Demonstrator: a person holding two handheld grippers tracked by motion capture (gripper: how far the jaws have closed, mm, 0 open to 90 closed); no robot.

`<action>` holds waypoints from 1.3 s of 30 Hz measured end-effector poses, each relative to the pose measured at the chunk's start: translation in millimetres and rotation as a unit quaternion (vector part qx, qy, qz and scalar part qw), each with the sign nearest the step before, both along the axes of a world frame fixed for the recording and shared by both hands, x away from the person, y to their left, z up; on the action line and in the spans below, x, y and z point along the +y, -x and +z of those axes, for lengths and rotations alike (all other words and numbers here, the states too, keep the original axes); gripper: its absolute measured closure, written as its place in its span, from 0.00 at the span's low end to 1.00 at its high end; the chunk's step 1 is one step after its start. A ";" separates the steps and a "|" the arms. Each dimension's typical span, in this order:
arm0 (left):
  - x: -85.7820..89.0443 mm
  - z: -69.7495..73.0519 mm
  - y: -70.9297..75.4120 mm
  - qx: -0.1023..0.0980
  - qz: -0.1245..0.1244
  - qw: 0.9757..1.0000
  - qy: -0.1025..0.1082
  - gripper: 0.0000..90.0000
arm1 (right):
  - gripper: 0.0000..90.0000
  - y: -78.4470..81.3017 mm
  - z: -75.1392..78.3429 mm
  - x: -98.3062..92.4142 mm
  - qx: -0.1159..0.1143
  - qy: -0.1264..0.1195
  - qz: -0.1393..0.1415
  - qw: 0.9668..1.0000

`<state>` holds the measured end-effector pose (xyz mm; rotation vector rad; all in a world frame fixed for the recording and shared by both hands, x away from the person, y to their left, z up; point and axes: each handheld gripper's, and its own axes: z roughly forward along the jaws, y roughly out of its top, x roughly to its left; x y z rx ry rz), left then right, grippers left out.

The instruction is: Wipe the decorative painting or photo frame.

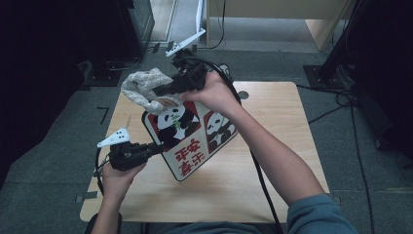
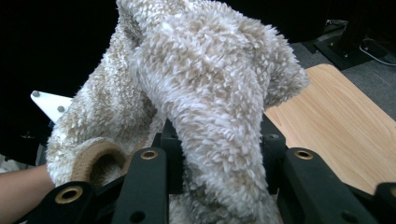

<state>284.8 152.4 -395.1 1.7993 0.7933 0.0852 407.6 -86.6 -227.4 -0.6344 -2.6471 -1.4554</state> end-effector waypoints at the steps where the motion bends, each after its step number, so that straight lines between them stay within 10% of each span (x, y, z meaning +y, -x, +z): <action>1: 0.0 0.0 0.0 0.000 0.000 1.000 0.000 0.88 | 0.72 -0.2 0.0 -0.7 0.001 -0.001 -0.001 1.000; 39: 0.7 -0.3 -0.8 0.005 -0.001 1.000 0.004 0.88 | 0.71 -20.2 -0.8 -41.5 0.006 -0.005 -0.038 0.999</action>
